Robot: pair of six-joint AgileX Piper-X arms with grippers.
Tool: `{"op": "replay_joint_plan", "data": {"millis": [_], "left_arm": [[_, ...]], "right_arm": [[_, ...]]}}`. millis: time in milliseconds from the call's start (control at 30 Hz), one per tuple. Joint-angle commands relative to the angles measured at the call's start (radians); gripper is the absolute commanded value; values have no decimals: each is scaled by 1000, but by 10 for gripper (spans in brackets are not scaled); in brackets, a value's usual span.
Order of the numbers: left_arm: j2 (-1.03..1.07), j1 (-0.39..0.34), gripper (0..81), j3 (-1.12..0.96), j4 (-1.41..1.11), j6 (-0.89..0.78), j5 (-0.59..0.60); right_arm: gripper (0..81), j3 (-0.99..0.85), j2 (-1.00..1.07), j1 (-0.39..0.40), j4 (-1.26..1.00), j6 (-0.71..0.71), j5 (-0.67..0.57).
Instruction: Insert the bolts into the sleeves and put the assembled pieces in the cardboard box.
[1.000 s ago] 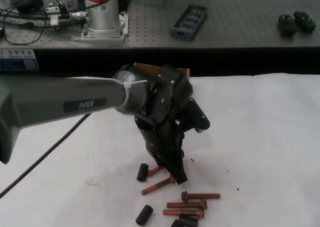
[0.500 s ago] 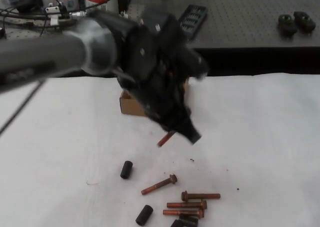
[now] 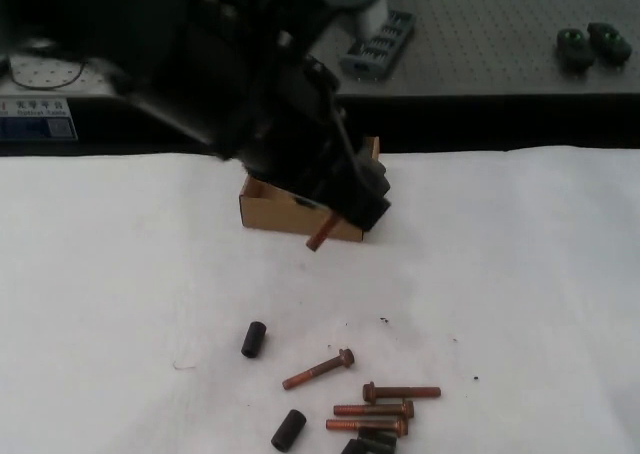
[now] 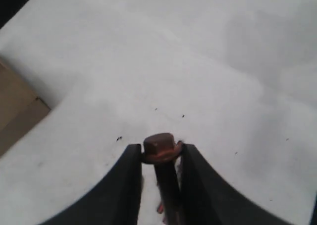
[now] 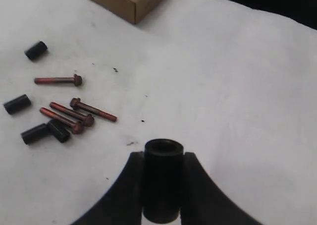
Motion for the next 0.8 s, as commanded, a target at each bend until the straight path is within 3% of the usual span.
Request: {"op": "replay_joint_plan", "data": {"millis": [0,200,367,500,767], "left_arm": [[-147,-3,6,118,-117,-7,74],[-397,-3,6,373,-417,-54,128],[-527,-3,6,579,-617,-127,127],[-605,-3,6,749,-780,-174,142],[-708,-3,6,1051,-1206,-332,171]], "right_arm": [[55,83,-78,-4,-150,19,-89],[55,239,-190,-4,-366,-20,-129],[55,353,-202,-4,-560,-27,-311],[55,460,-202,-4,-770,-135,-460],[55,628,-202,-4,-1101,-235,-556]]}}
